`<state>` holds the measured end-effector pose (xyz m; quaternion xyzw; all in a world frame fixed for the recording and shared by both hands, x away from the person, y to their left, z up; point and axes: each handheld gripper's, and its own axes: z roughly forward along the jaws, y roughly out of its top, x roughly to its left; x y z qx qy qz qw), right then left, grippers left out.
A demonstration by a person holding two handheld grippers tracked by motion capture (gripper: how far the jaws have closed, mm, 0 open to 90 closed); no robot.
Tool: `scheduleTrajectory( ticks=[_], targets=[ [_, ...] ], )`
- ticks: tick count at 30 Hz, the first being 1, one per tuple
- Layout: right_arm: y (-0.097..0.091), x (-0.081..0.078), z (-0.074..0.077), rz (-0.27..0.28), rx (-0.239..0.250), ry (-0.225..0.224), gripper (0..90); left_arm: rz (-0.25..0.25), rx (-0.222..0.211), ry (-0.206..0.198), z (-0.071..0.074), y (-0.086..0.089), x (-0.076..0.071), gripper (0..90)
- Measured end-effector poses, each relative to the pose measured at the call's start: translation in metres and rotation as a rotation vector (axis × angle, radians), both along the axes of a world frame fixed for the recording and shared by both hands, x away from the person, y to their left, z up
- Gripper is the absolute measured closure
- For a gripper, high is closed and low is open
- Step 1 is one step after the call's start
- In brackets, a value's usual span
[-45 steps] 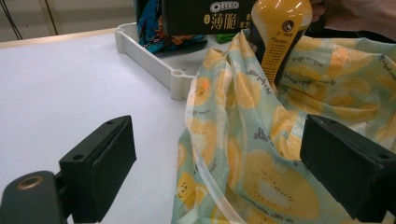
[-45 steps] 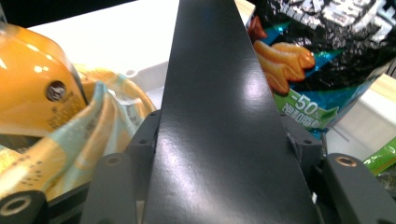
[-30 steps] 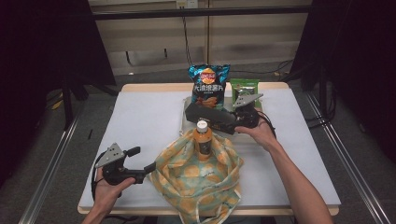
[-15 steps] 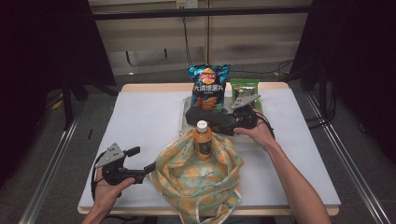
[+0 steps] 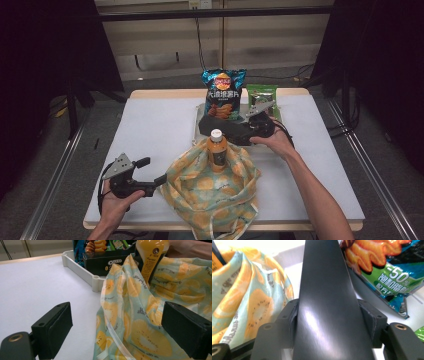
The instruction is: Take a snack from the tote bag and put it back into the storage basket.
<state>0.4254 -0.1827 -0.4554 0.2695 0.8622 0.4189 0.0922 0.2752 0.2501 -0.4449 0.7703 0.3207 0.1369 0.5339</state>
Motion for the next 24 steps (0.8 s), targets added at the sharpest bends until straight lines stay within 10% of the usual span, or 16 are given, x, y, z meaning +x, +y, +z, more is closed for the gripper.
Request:
scheduleTrajectory(
  ticks=[16,24],
  targets=[
    [-0.013,-0.016,0.015,-0.078,0.082,-0.036,28.4,0.002,0.005,-0.003,0.001,-0.001,-0.001,9.6],
    [-0.024,-0.039,0.027,-0.070,0.155,-0.066,75.4,-0.001,0.000,-0.002,0.001,-0.001,-0.001,9.6]
  ],
)
